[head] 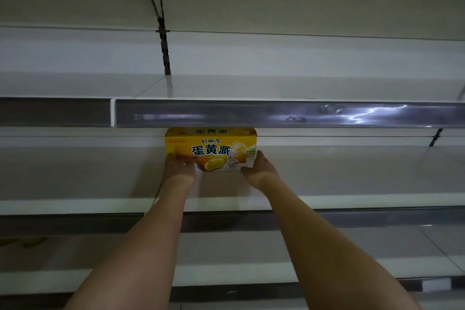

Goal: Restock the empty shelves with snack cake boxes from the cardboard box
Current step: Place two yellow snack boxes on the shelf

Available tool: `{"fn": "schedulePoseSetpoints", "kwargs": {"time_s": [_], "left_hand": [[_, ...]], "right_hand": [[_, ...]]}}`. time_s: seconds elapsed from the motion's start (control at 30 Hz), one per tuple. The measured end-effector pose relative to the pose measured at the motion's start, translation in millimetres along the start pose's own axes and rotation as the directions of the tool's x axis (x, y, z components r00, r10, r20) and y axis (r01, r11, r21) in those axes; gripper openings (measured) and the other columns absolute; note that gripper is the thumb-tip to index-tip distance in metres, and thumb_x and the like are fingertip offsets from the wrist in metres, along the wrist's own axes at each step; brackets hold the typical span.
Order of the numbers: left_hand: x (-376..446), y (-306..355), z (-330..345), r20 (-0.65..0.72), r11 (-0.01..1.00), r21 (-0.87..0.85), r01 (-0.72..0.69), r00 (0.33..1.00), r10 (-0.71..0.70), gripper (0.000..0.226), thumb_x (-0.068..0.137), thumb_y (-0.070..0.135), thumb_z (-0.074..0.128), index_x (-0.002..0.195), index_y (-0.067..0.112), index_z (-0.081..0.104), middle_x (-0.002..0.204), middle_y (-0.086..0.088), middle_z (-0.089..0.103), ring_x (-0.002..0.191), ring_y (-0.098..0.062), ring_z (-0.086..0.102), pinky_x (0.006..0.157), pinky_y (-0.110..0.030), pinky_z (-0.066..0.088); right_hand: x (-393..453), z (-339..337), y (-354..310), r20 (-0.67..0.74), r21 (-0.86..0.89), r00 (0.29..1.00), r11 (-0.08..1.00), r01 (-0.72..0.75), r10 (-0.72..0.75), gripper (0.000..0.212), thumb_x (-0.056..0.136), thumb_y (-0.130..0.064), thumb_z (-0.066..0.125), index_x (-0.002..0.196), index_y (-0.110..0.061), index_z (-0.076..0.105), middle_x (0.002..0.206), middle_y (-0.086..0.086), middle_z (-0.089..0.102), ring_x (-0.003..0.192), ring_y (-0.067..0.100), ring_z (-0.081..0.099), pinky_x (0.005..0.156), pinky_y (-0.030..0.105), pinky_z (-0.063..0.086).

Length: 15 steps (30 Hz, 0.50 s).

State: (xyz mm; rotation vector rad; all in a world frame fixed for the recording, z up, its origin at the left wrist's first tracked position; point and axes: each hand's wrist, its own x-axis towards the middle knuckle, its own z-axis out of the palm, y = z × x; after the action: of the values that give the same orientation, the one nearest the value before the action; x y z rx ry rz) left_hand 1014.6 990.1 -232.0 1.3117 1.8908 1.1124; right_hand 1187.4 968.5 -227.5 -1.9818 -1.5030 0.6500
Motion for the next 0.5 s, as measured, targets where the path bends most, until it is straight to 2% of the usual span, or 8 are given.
{"fn": "schedulePoseSetpoints", "kwargs": {"time_s": [0.17,0.27,0.33,0.5], "left_hand": [[-34.4,10.4,10.3,0.077,0.987,0.156,-0.033,0.997,0.021,0.031,0.100,0.039,0.039,0.120,0.019,0.053,0.110,-0.012,0.061,0.096,-0.031,0.063,0.076,-0.037,0.051],[-55.0,15.3,23.5,0.106,0.976,0.193,-0.098,0.991,0.078,0.029,0.099,0.033,0.044,0.119,0.016,0.056,0.116,-0.014,0.060,0.100,-0.030,0.059,0.087,-0.042,0.050],[-71.3,22.2,31.6,0.156,0.971,0.207,-0.122,0.984,0.090,0.026,0.098,0.031,0.046,0.116,0.015,0.057,0.117,-0.013,0.059,0.100,-0.027,0.057,0.087,-0.040,0.049],[-109.6,45.1,52.8,0.244,0.921,0.295,-0.253,0.952,0.183,0.036,0.099,0.032,0.044,0.133,0.019,0.050,0.133,-0.008,0.052,0.116,-0.027,0.052,0.094,-0.039,0.046]], "right_hand": [[-27.5,-32.9,19.7,0.065,-0.166,0.998,0.986,0.019,-0.009,0.063,0.098,-0.039,0.045,0.148,-0.008,0.022,0.147,0.012,0.038,0.133,0.030,0.039,0.107,0.038,0.034],[-43.3,-51.1,37.8,0.075,-0.197,0.997,0.980,0.037,-0.022,0.060,0.098,-0.044,0.041,0.146,-0.009,0.027,0.144,0.012,0.042,0.129,0.029,0.043,0.105,0.037,0.037],[-54.3,-67.0,49.2,0.070,-0.241,0.997,0.969,0.051,-0.035,0.060,0.099,-0.046,0.039,0.146,-0.009,0.029,0.145,0.011,0.042,0.129,0.028,0.043,0.104,0.035,0.037],[-85.9,-103.5,83.2,-0.044,-0.263,0.998,0.964,0.032,-0.046,0.060,0.099,-0.048,0.036,0.145,-0.010,0.033,0.147,0.007,0.042,0.131,0.024,0.042,0.106,0.034,0.034]]}}
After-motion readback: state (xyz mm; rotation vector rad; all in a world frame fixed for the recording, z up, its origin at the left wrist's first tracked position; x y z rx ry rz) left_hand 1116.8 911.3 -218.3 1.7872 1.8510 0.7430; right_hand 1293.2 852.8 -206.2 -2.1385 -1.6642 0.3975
